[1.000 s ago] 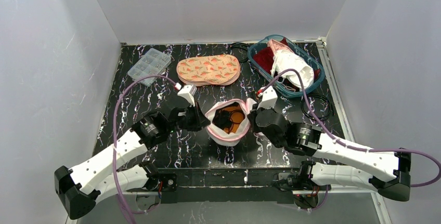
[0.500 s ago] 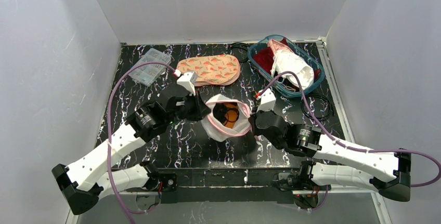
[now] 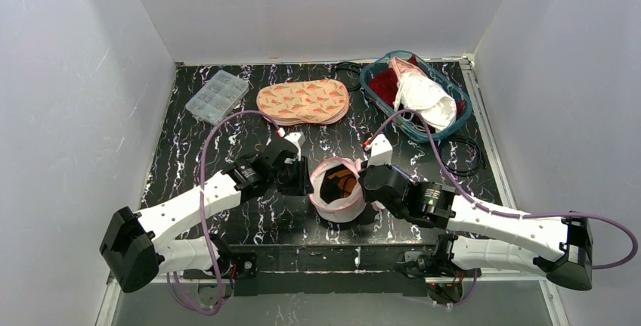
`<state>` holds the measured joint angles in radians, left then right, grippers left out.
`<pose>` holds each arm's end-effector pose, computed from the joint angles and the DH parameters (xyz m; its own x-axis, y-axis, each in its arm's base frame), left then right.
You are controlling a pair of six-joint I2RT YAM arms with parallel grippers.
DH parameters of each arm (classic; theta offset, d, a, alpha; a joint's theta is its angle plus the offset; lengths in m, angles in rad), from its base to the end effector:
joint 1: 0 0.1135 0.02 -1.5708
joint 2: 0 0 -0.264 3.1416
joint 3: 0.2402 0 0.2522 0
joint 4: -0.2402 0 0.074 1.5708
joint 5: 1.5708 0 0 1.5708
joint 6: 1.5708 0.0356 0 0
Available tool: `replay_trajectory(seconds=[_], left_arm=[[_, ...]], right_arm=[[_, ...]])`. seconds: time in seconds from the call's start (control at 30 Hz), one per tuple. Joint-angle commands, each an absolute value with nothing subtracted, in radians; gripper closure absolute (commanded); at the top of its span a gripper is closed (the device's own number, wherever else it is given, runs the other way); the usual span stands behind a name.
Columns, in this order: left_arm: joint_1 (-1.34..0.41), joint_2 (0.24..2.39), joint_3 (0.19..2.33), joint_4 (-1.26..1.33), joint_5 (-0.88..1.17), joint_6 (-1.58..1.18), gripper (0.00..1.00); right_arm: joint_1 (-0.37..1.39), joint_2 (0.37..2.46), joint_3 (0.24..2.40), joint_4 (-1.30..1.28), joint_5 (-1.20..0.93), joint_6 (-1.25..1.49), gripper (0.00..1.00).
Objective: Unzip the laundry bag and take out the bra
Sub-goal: Adjust the laundry bag at the center of the board.
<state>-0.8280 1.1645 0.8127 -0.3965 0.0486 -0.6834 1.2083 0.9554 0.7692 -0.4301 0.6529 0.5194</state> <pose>0.1655 -0.1828 0.2534 -0.8366 -0.0214 -0.5474 0.2986 0.8200 -0.4884 0.0922 0.1820 0.2836 -0.4593 -0.0993 -0.8827 -0.3904 0.9152 0.1002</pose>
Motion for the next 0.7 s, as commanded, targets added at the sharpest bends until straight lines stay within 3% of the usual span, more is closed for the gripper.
replay_trajectory(seconds=[0.0,0.17,0.3,0.5,0.67], left_arm=[[-0.827,1.139,0.856,-0.409,0.045,-0.658,0.66],[-0.827,1.146,0.840,-0.410,0.020,-0.668,0.50],[-0.827,1.197,0.838,-0.415,-0.010,-0.676,0.46],[-0.825,1.283,0.839,-0.381,-0.021,-0.680,0.52],[-0.825,1.320,0.841,-0.365,-0.023,-0.681,0.68]], right_arm=[[1.207,0.951,0.760,-0.366,0.650,0.530,0.99],[1.206,0.950,0.753,-0.365,0.641,0.532,0.99],[1.207,0.949,0.751,-0.367,0.636,0.535,0.99],[1.207,0.948,0.745,-0.366,0.630,0.538,0.99],[1.207,0.941,0.741,-0.367,0.630,0.540,0.99]])
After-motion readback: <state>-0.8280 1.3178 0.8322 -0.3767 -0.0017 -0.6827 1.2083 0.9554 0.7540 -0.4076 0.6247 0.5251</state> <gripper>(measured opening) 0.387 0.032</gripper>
